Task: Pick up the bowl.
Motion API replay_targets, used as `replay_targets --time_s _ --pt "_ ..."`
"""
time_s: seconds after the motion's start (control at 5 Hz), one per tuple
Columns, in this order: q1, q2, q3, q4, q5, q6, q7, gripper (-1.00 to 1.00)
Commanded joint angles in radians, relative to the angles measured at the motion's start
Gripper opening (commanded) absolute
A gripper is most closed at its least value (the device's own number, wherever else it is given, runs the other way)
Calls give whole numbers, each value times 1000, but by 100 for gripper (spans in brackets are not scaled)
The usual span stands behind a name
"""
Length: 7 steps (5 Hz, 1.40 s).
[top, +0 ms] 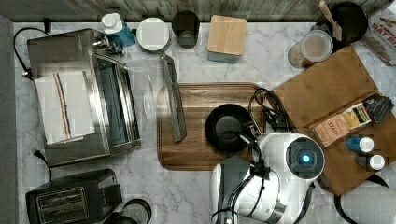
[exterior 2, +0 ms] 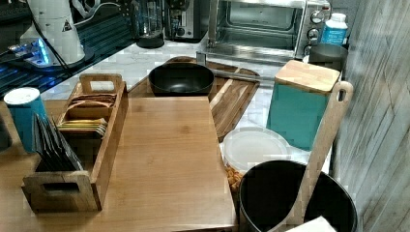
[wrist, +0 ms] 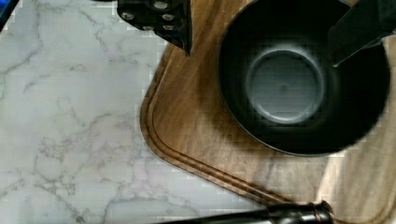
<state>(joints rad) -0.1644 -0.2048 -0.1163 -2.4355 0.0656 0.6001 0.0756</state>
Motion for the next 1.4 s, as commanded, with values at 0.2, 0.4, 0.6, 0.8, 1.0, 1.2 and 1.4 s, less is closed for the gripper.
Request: replay_targets --time_s 0.2,0.4,0.6,0.8,1.0,1.2,1.4 --pt "-13 89 -8 -107 -12 136 23 100" --pt "-17 133 -14 -120 -8 219 11 100" --pt "-27 190 -28 -90 8 216 -13 100" --pt "-30 207 -41 -95 47 247 -60 100" --pt "-29 219 -35 -105 48 300 -99 100" --pt "-17 242 -16 -100 91 363 -172 100" --pt "5 270 8 -75 62 363 -159 73"
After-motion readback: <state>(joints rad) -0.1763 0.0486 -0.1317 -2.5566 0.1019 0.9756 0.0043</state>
